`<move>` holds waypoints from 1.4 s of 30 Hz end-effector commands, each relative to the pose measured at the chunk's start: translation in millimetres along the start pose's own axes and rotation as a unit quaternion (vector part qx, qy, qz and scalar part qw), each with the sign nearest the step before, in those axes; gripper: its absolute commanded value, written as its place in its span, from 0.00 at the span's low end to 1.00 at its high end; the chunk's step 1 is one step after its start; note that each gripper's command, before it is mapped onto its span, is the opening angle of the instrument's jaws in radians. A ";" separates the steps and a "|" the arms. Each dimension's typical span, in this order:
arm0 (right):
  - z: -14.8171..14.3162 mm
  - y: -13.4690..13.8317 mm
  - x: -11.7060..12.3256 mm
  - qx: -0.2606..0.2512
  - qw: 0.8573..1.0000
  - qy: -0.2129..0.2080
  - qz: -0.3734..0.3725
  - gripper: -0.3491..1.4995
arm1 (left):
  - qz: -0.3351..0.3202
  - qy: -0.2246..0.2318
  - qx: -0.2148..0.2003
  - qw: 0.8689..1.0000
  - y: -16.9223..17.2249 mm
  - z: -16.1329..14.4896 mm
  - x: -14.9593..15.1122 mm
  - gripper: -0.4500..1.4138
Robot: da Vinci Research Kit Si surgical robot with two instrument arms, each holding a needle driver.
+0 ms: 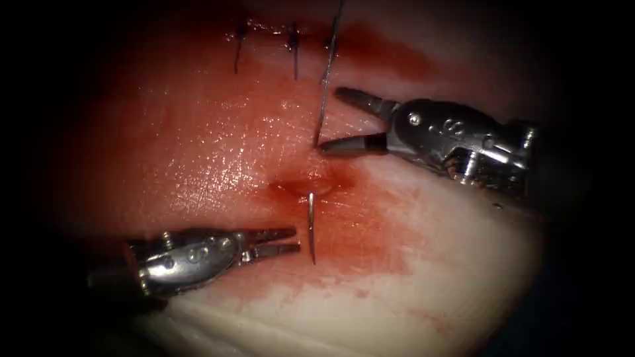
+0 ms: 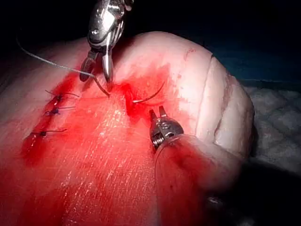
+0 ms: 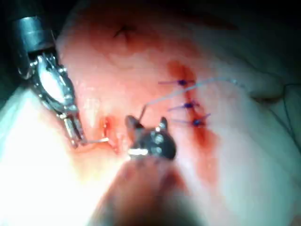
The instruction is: Wound Closure
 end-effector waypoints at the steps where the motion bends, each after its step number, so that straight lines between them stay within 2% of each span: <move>1: 0.4 0.6 -0.1 -0.007 1.000 0.000 0.001 0.64 | 0.013 0.003 -0.004 1.000 0.3 0.5 0.0 0.36; 6: 0.4 0.7 -0.7 -0.022 1.000 -0.001 0.007 0.63 | 0.072 0.001 -0.005 0.997 0.4 0.1 1.3 0.50; 10: 0.9 0.3 -1.0 -0.023 1.000 -0.001 0.005 0.62 | 0.094 0.004 -0.001 0.996 0.4 0.7 2.1 0.57; 17: 1.6 0.1 -2.1 -0.019 1.000 0.000 -0.001 0.58 | 0.123 0.027 0.013 0.992 0.8 1.7 3.3 0.58; 25: 2.1 -0.1 -3.1 -0.019 1.000 0.001 -0.006 0.56 | 0.129 0.026 0.017 0.991 0.4 2.8 3.3 0.55; 29: 2.2 -0.1 -3.2 -0.019 1.000 0.001 -0.006 0.55 | 0.132 0.026 0.018 0.991 0.2 3.2 3.4 0.47; 33: 2.2 -0.1 -3.2 -0.019 1.000 0.001 -0.009 0.54 | 0.133 0.025 0.019 0.991 0.0 3.5 3.2 0.31; 37: 2.2 -0.2 -3.2 -0.019 1.000 0.001 -0.009 0.53 | 0.138 0.026 0.018 0.990 0.0 3.7 2.9 0.04; 38: 2.2 -0.2 -3.2 -0.019 1.000 0.001 -0.009 0.52 | 0.132 0.026 0.018 0.991 0.1 3.7 2.8 0.00; 42: 2.2 -0.2 -3.2 -0.019 1.000 0.001 -0.009 0.51 | 0.095 0.028 0.017 0.995 0.9 3.4 3.0 0.00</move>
